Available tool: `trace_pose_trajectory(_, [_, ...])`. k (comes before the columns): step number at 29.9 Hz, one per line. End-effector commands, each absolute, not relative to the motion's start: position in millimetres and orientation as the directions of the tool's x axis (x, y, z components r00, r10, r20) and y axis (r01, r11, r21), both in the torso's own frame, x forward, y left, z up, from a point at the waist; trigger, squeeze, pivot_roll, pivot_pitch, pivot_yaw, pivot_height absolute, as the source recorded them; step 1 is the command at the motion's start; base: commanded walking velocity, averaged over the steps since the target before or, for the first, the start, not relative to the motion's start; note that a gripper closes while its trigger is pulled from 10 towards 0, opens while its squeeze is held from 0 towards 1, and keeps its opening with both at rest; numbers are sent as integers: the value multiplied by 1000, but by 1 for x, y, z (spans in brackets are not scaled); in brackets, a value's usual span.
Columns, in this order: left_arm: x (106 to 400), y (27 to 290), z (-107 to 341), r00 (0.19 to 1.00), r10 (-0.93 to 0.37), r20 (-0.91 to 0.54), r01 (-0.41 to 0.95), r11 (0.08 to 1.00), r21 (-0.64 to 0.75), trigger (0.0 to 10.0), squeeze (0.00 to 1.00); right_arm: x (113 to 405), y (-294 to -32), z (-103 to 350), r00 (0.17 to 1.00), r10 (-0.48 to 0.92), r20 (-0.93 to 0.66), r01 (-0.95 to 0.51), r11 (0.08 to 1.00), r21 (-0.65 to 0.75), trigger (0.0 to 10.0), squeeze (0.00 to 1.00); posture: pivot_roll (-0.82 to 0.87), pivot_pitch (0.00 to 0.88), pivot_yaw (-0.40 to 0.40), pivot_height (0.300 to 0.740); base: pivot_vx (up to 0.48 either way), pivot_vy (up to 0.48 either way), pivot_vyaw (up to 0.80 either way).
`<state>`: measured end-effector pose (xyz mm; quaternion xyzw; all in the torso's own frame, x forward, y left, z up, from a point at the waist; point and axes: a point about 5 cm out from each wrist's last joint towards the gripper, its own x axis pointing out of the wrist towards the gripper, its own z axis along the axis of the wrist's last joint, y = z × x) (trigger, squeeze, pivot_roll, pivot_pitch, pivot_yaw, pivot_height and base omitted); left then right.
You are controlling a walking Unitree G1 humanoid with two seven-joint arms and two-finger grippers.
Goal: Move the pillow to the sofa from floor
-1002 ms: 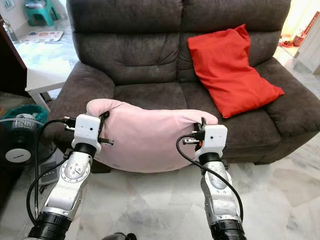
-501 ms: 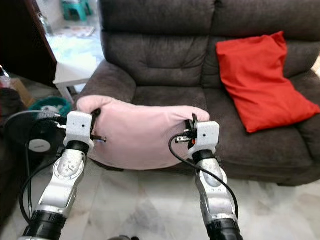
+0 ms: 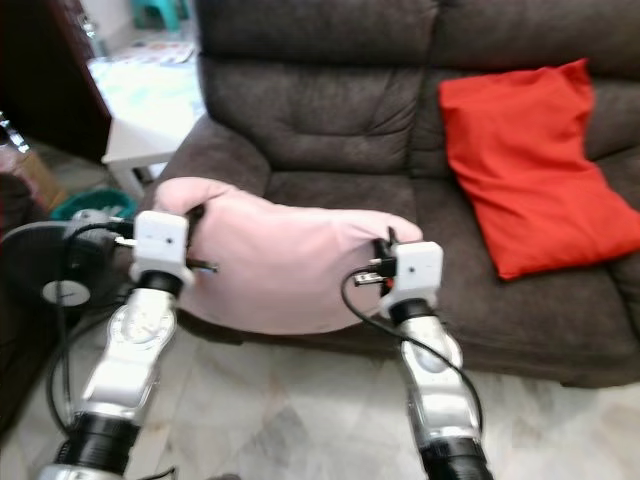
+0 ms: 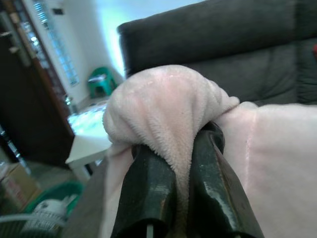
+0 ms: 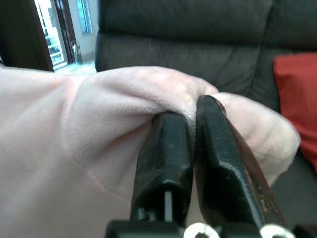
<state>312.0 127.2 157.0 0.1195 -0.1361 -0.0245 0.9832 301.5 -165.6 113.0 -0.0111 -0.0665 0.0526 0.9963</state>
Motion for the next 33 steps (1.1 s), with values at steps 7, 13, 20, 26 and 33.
trace_pose_trajectory(7, [313, 134, 170, 945, -58, 321, -23, 970, 243, 10000, 0, 305, -148, 136, 955, 180, 235, -174, 984, -44, 10000, 0, 145, 47, -21, 740, 269, 0, 187])
trace_pose_trajectory(13, [313, 132, 170, 945, -61, 321, -20, 970, 241, 10000, 0, 306, -147, 138, 956, 174, 236, -171, 985, -31, 10000, 0, 146, 42, -22, 740, 269, 0, 661])
trace_pose_trajectory(20, [315, 133, 171, 944, -56, 325, -25, 970, 240, 10000, 0, 307, -150, 140, 957, 163, 239, -162, 987, -22, 10000, 0, 146, 39, -23, 740, 272, 0, 0])
trace_pose_trajectory(26, [315, 133, 173, 942, -59, 329, -22, 971, 239, 10000, 0, 309, -152, 145, 955, 153, 253, -153, 988, -20, 10000, 0, 144, 40, -23, 740, 272, 0, 0])
trace_pose_trajectory(33, [316, 133, 179, 937, -62, 345, -22, 972, 235, 10000, 0, 310, -153, 153, 951, 141, 275, -142, 990, -18, 10000, 0, 145, 43, -23, 740, 275, 0, 0])
